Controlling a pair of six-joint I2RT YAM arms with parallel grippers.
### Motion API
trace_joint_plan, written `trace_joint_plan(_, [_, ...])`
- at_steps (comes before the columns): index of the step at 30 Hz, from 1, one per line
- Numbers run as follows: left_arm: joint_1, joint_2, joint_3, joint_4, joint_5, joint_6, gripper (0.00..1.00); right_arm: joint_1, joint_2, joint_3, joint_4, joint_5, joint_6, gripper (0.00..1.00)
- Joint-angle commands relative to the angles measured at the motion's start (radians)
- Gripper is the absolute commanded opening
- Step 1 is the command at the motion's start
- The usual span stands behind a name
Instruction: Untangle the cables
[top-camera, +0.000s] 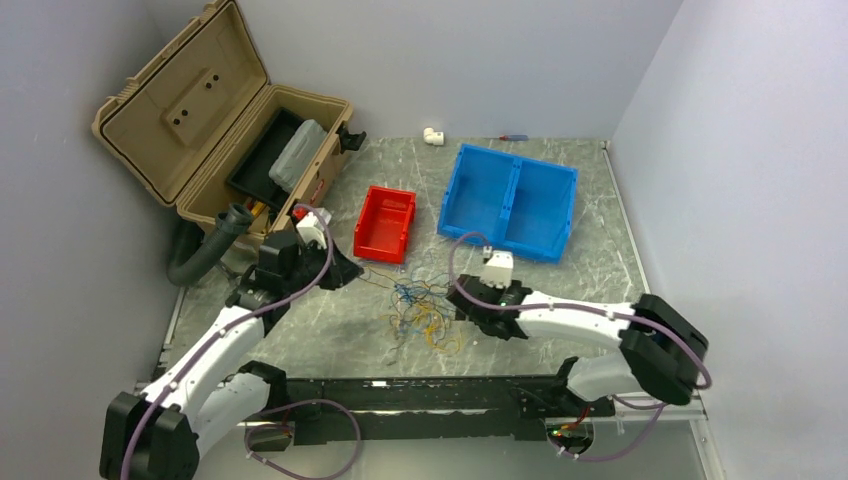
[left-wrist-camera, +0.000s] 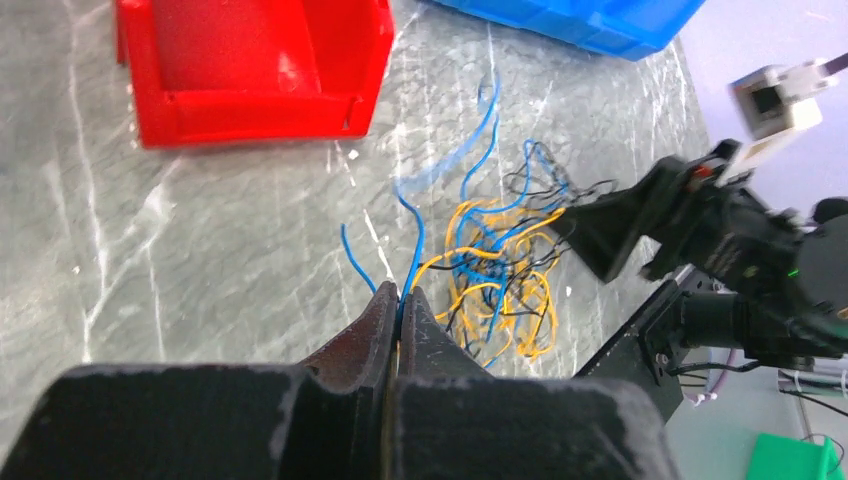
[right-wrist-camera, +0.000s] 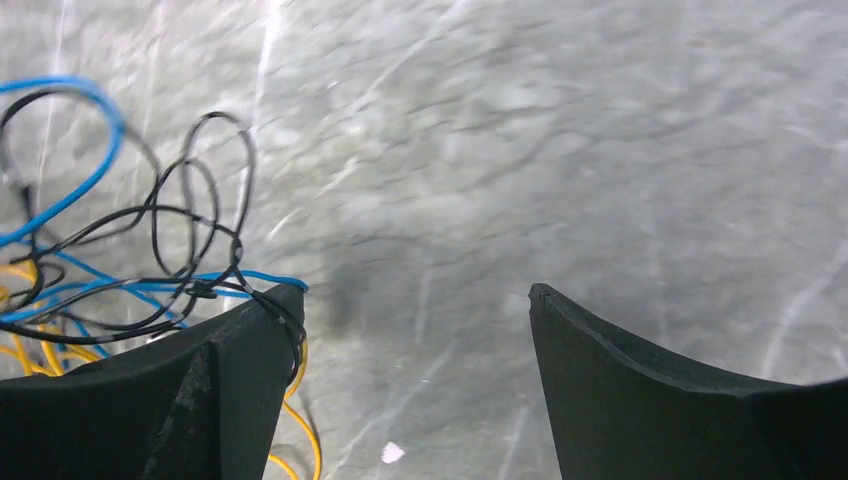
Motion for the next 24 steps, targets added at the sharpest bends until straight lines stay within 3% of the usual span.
trace_joint_plan(1, [0.022, -0.080, -0.066, 0.017, -0.091, -0.038, 0.00, -0.082, -0.155, -0.046, -0.178, 0.082, 0.118, 0.83])
trace_joint_plan(5, [0.022, -0.066, -0.077, 0.010, -0.070, -0.038, 0.00, -0.178, -0.330, -0.102, -0.132, 0.014, 0.035, 0.80])
trace_joint_plan(11, [0.022, -0.008, -0.079, 0.078, 0.065, -0.022, 0.00, -0.193, -0.528, -0.103, -0.059, -0.072, -0.142, 0.74])
trace_joint_plan(15, [0.020, 0.057, -0.063, 0.116, 0.130, -0.024, 0.00, -0.194, -0.560, -0.059, -0.060, -0.107, -0.205, 0.67])
trace_joint_plan(21, [0.008, 0.100, -0.045, 0.103, 0.146, -0.007, 0.00, -0.194, -0.548, -0.040, 0.031, -0.245, -0.292, 0.66])
trace_joint_plan(24, [-0.009, 0.085, -0.041, 0.093, 0.135, 0.006, 0.06, -0.195, -0.530, -0.040, 0.096, -0.351, -0.330, 0.70])
